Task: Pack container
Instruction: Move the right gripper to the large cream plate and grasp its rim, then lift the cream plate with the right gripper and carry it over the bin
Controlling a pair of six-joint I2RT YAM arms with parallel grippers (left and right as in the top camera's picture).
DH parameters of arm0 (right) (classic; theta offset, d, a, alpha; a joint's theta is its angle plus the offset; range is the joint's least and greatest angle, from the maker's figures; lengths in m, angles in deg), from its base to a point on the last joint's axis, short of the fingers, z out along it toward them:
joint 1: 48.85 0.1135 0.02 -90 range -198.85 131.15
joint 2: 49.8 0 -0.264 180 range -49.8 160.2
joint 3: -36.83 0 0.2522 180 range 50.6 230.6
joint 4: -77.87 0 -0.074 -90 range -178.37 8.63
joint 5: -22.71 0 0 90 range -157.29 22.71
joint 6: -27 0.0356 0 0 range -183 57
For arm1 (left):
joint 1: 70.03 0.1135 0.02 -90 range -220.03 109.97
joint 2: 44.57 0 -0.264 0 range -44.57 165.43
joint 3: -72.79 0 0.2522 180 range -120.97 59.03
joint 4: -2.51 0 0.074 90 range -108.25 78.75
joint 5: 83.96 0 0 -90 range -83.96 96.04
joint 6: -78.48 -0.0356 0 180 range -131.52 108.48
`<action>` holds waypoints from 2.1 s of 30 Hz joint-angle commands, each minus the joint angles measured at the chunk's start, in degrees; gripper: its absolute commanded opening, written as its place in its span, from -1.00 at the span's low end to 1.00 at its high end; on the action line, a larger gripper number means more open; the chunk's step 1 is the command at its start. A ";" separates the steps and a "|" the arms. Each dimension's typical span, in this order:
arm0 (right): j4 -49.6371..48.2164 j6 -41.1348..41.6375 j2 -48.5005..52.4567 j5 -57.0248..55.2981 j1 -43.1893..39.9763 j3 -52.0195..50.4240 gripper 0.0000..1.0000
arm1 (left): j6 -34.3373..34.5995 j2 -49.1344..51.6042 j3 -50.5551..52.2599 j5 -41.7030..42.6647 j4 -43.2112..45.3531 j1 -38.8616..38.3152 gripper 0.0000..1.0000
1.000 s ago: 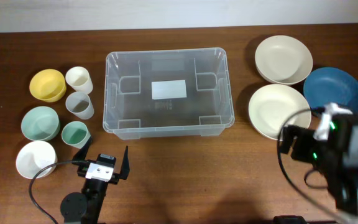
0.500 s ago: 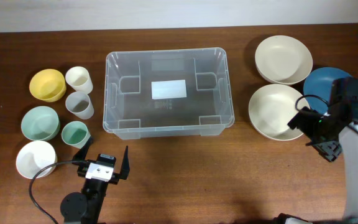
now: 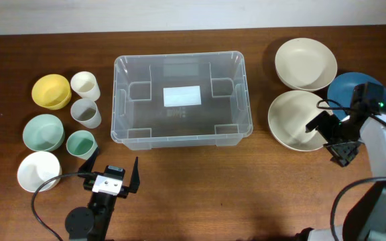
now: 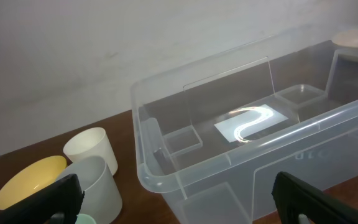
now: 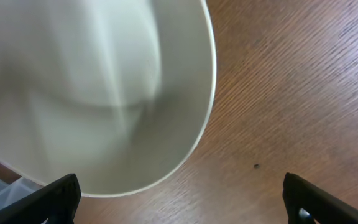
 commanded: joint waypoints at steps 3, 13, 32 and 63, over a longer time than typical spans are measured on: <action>-2.01 3.76 2.05 -1.62 -0.22 -2.23 0.99 | -0.70 -0.28 0.13 -0.15 -0.33 0.35 0.99; -11.15 3.76 2.16 -1.36 -0.22 -9.81 0.80 | -0.72 -0.28 0.13 -0.15 -0.33 0.35 0.99; -19.08 7.63 5.18 -1.42 -0.22 -13.07 0.13 | -0.70 -0.28 0.13 -0.15 -0.33 0.35 0.99; -19.71 4.85 -7.45 15.13 -2.05 -13.73 -0.93 | -0.70 -0.28 0.13 -0.15 -0.33 0.35 0.99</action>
